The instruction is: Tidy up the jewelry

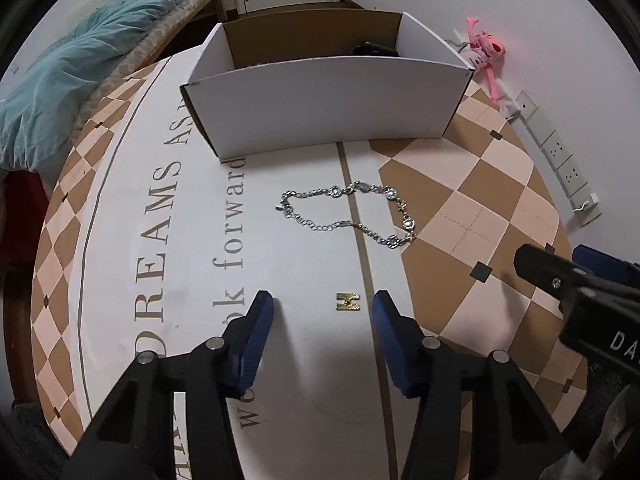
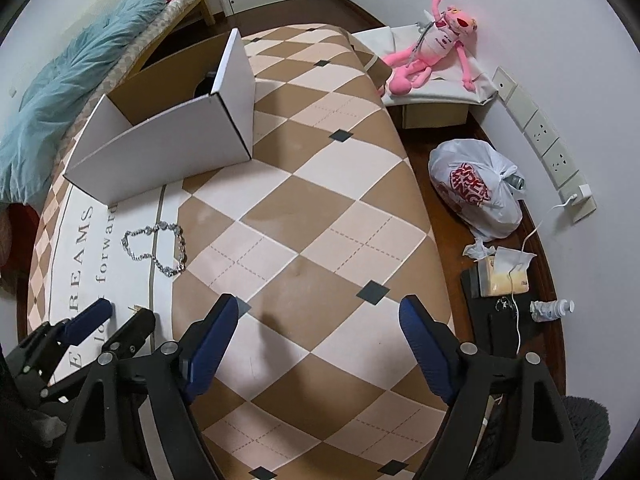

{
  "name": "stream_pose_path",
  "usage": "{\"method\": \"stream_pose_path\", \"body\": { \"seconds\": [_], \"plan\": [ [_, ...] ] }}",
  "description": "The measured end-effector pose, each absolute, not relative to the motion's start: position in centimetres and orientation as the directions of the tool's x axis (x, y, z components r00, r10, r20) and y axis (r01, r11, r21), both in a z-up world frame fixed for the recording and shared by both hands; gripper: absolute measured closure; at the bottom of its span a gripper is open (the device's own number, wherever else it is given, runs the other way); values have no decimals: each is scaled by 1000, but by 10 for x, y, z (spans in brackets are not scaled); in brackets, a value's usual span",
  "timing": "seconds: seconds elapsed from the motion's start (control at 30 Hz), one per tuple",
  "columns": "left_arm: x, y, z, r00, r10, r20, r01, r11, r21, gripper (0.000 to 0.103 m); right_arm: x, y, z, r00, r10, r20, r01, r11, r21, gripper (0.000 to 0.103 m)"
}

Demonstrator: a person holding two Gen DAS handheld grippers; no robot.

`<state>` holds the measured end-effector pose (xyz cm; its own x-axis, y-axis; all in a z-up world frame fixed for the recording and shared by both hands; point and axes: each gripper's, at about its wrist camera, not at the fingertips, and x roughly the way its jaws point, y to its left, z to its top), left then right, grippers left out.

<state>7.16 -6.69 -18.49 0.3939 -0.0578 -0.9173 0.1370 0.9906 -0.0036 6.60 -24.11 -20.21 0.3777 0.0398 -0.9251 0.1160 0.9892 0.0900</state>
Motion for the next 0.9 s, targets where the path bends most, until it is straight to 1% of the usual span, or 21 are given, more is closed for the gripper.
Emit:
{"method": "stream_pose_path", "body": {
  "seconds": [0.03,0.07,0.13,0.17,0.2,0.33,0.47,0.57,0.7,0.8,0.9],
  "plan": [
    [72,-68,-185,398,-60,-916,141,990,-4,65,66,-242,-201,380,40,-924,118,989,91,21],
    [72,-69,-184,403,-60,-913,144,990,-1,69,67,-242,-201,381,38,-924,121,989,91,22],
    [73,-71,-184,410,-67,-910,155,988,-3,82,68,-244,-199,385,40,-922,129,987,96,23],
    [73,-72,-184,412,-72,-908,161,987,-6,86,68,-245,-199,387,39,-921,132,986,97,24],
    [72,-72,-184,412,-80,-908,166,986,-11,94,68,-246,-197,390,39,-920,135,986,99,24],
    [72,-66,-183,409,-104,-907,162,986,-40,94,68,-247,-188,409,58,-911,133,984,122,25],
    [74,-42,-176,423,-101,-900,123,991,-53,94,73,-246,-178,427,104,-898,120,978,170,25],
    [75,-21,-168,438,-83,-895,85,995,-50,94,81,-238,-175,431,159,-888,89,972,217,25],
    [79,9,-162,455,-46,-890,34,999,-35,94,93,-215,-180,414,205,-887,39,970,242,26],
    [83,22,-162,455,-27,-890,5,1000,-28,94,105,-189,-191,392,215,-894,-7,973,231,34],
    [85,33,-164,454,-15,-891,-20,999,-27,94,114,-163,-203,371,195,-908,-58,981,187,45]
  ]
}}
